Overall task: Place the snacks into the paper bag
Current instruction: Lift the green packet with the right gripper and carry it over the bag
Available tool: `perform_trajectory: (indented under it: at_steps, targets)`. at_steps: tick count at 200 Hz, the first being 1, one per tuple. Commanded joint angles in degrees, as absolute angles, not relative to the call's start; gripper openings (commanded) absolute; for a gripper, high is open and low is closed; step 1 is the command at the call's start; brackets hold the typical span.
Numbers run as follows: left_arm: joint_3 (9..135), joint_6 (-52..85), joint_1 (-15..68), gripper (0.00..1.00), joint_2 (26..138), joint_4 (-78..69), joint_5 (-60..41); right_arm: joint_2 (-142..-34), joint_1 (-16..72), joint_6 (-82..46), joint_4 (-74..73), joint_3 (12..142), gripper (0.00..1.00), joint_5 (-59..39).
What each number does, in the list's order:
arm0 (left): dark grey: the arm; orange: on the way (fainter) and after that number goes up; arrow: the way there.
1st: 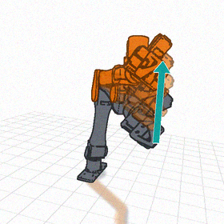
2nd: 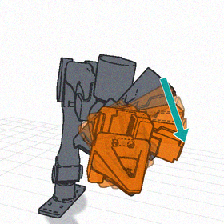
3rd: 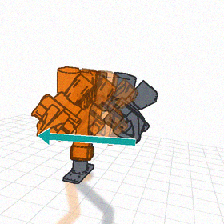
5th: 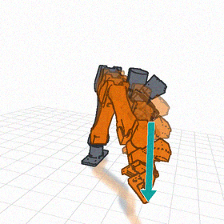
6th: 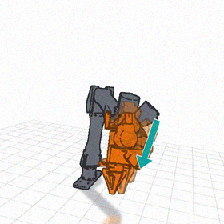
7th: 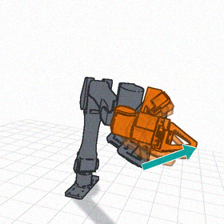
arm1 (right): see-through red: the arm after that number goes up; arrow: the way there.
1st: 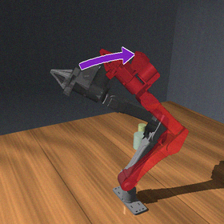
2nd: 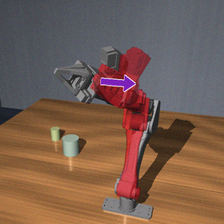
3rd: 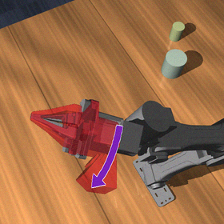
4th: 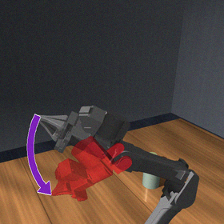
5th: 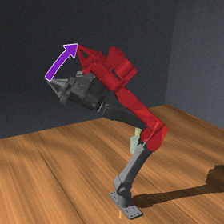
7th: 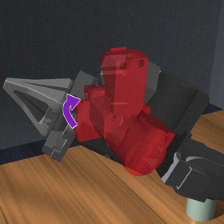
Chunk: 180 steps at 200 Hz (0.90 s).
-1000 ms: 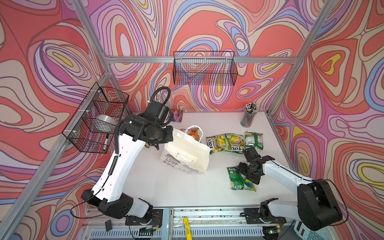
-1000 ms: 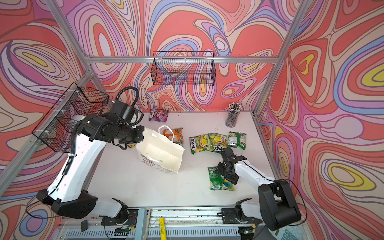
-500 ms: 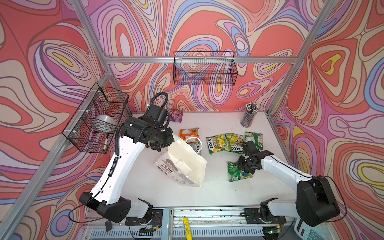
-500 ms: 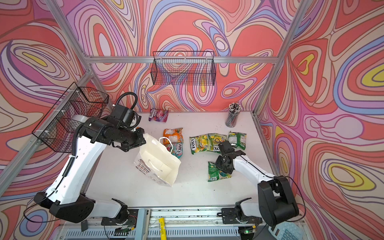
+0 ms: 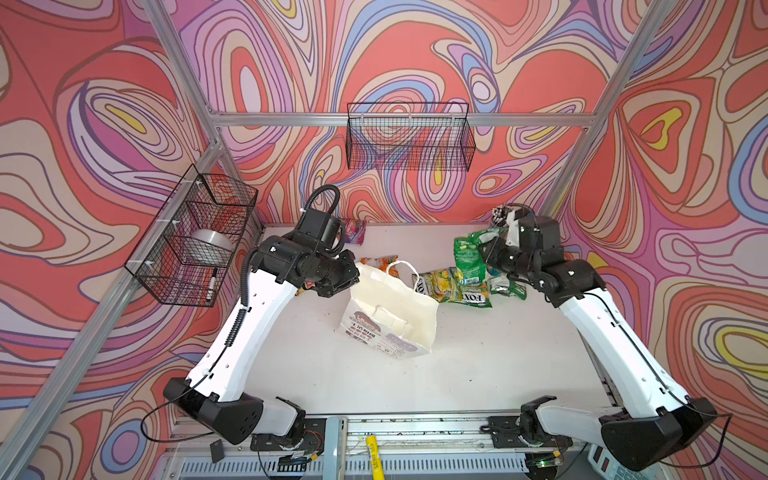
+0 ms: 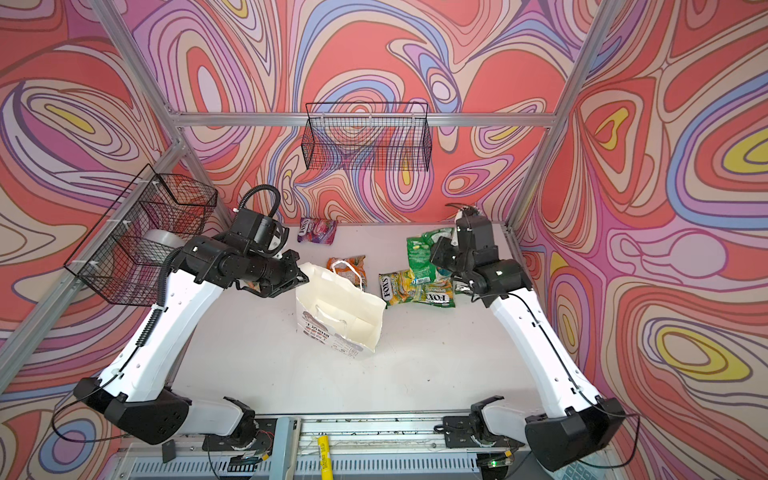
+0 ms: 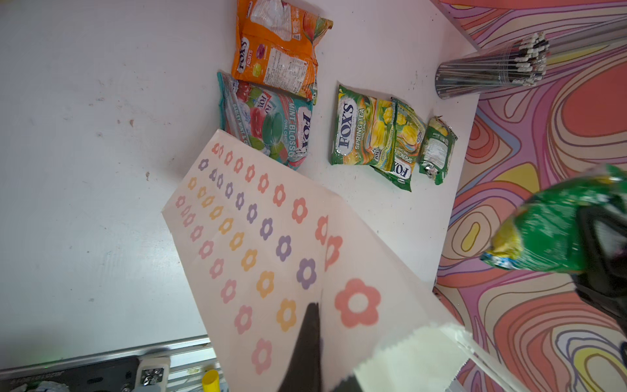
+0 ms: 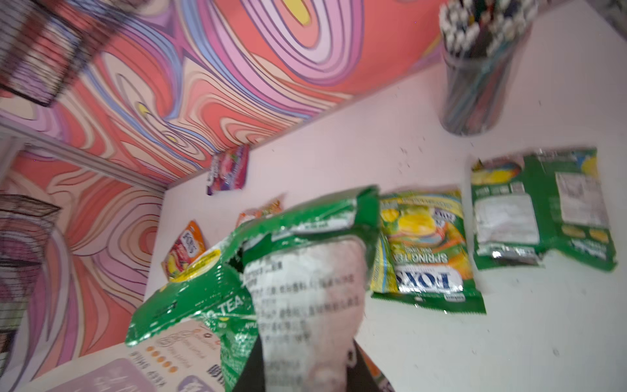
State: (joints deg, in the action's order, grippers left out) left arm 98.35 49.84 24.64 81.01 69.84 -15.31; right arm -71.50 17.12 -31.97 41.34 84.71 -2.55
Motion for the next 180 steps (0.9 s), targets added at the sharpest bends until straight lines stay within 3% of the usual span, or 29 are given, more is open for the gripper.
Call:
perform_trajectory:
  at_steps: [1,51,112,180]
  targets:
    - [94.19,56.14,24.44,0.00,80.51,64.52,-16.53,-70.96,18.67,-27.10,36.13,91.52,0.00,-3.91]
    - [87.93,64.37,24.43,0.00,77.07,59.82,-12.41,-72.56,25.44,-27.81,25.08,95.60,0.00,-8.59]
    - [84.50,70.66,23.86,0.00,74.71,54.93,-13.47,-77.93,46.06,-22.28,22.65,100.78,0.00,0.02]
    - [82.72,70.25,22.24,0.00,73.80,54.12,-16.62,-79.65,54.70,-20.69,21.12,95.67,0.00,11.09]
